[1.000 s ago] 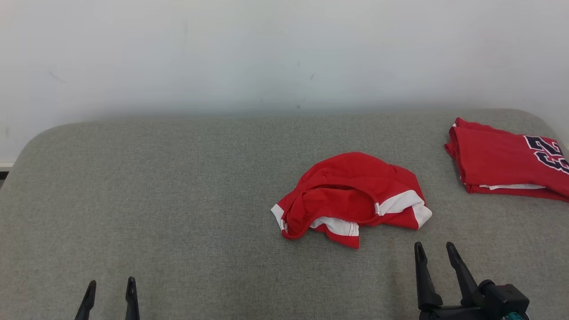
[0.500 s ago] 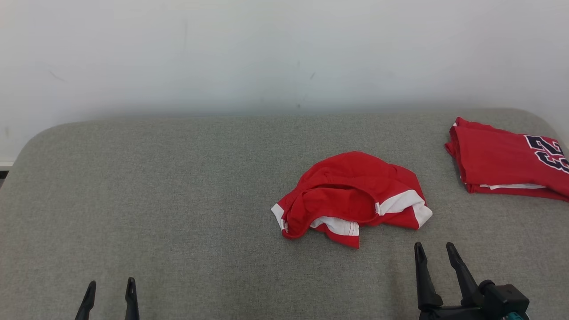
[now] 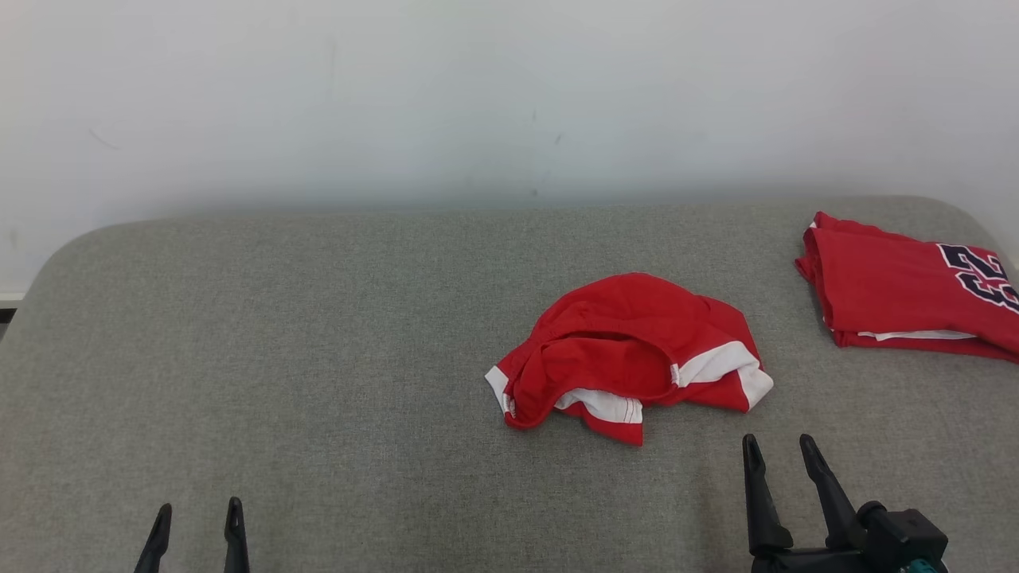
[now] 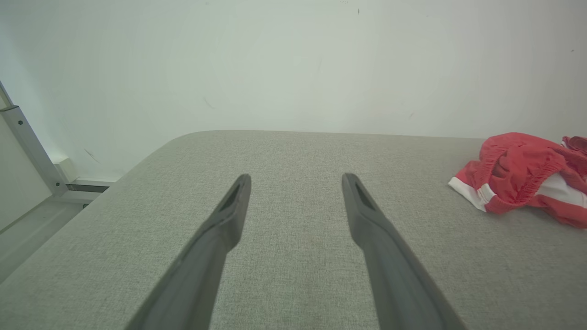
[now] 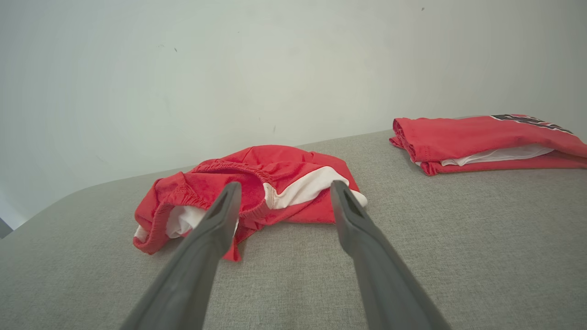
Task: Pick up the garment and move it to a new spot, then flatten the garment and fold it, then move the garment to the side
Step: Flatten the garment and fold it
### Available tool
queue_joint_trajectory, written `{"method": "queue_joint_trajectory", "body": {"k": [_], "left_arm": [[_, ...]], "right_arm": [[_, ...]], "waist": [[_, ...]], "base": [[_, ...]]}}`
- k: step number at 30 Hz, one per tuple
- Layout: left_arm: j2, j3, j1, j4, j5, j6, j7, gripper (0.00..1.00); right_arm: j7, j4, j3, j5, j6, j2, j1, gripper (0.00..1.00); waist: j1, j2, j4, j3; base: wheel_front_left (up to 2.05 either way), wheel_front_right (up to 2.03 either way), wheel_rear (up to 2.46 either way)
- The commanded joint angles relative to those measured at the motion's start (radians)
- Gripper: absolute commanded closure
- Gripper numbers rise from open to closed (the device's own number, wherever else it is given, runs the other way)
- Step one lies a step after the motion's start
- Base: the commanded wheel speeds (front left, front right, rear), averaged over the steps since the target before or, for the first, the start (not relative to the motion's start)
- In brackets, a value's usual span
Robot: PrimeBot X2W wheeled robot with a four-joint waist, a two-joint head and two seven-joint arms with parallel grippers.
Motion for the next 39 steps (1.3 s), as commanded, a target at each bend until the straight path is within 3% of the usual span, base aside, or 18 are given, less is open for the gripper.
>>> {"method": "queue_joint_trajectory", "body": {"k": [1,8,17,24,39], "left_arm": [[-0.003,0.002,-0.009,0.002,0.010,0.002,-0.003,0.00],[0.001,-0.013,-0.037,-0.006,0.013,0.002,-0.003,0.00],[0.023,-0.135,-0.188,0.012,-0.003,0.002,-0.003,0.00],[0.070,-0.301,-0.366,0.084,-0.039,0.002,-0.003,0.00],[0.101,-0.668,-0.638,0.306,-0.125,0.002,-0.003,0.00]], "right_arm": [[-0.004,0.001,0.001,-0.003,-0.003,-0.001,0.000,0.00],[-0.004,0.002,0.005,0.001,-0.003,-0.001,-0.006,0.00],[-0.004,0.001,0.023,0.003,-0.003,-0.001,-0.022,0.00],[-0.004,-0.009,0.032,0.010,-0.003,0.006,-0.058,0.00],[-0.003,-0.019,0.039,0.038,-0.003,0.016,-0.099,0.00]], "waist": [[-0.0001,0.0000,0.000,-0.001],[-0.0001,0.0000,-0.004,0.000],[-0.0001,0.0000,-0.061,0.028],[-0.0001,0.0000,-0.151,0.105],[-0.0001,0.0000,-0.331,0.212]], "base": [[0.00,0.00,0.00],[0.00,0.00,0.00],[0.00,0.00,0.00],[0.00,0.00,0.00],[0.00,0.00,0.00]]}}
